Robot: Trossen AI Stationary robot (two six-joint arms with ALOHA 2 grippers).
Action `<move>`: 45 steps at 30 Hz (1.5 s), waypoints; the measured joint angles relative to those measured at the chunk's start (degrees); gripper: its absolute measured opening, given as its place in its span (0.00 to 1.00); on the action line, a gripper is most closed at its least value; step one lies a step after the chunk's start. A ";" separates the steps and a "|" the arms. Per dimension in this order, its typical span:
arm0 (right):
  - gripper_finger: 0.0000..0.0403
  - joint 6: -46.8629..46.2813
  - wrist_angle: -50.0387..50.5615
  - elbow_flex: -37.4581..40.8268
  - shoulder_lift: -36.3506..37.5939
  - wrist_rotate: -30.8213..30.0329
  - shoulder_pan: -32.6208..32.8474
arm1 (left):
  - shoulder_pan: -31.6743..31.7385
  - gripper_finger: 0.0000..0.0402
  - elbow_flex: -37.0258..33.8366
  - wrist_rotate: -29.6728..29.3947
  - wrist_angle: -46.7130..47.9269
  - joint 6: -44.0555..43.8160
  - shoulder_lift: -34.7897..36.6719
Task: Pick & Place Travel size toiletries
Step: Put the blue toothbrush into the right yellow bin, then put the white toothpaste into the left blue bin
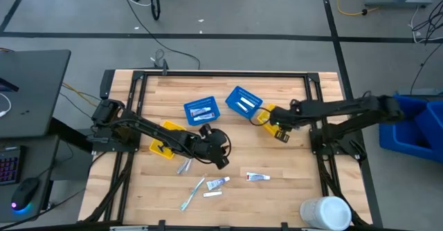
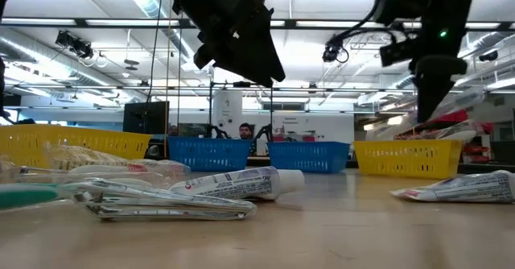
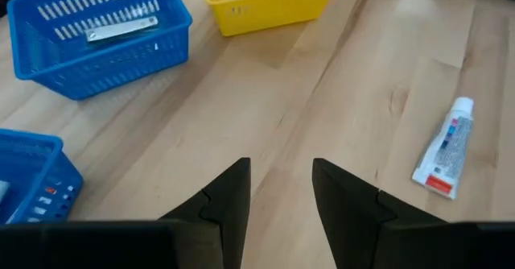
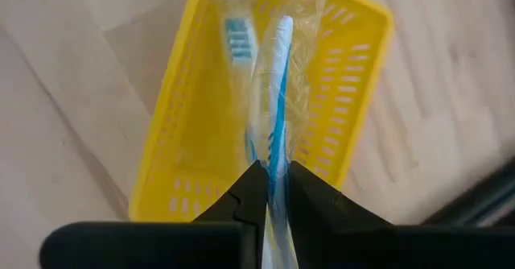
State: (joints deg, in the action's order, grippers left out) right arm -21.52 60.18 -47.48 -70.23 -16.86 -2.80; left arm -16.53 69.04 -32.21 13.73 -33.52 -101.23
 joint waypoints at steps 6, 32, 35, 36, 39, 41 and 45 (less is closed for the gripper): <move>0.11 2.77 -1.45 0.00 -7.12 1.17 -4.23 | 0.00 0.36 0.00 0.05 -0.89 0.13 0.00; 0.52 2.58 -0.47 -5.86 -8.82 0.46 -5.39 | 0.00 0.36 -0.02 0.45 -0.76 -0.02 0.00; 0.51 0.29 -1.42 -8.54 -8.00 2.94 -2.92 | -0.13 0.36 0.00 1.68 -0.82 -0.06 0.00; 0.50 -0.06 -2.41 -8.99 -7.97 4.05 -1.87 | -0.17 0.36 -0.02 2.34 -0.81 -0.06 0.00; 0.48 0.44 -5.46 -9.18 -7.98 6.88 1.98 | -0.22 0.36 -0.02 4.32 -0.90 -0.06 0.00; 0.46 0.80 -8.02 -8.77 -7.98 8.07 5.04 | -0.26 0.36 -0.02 5.73 -0.80 -0.02 0.00; 0.44 0.55 -12.18 -7.82 -8.03 8.56 12.16 | -0.24 0.36 -0.02 8.10 -0.73 -0.99 0.00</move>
State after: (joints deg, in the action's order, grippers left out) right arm -20.97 48.01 -55.30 -78.26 -8.29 9.37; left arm -16.78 69.01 -24.11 13.00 -34.51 -101.23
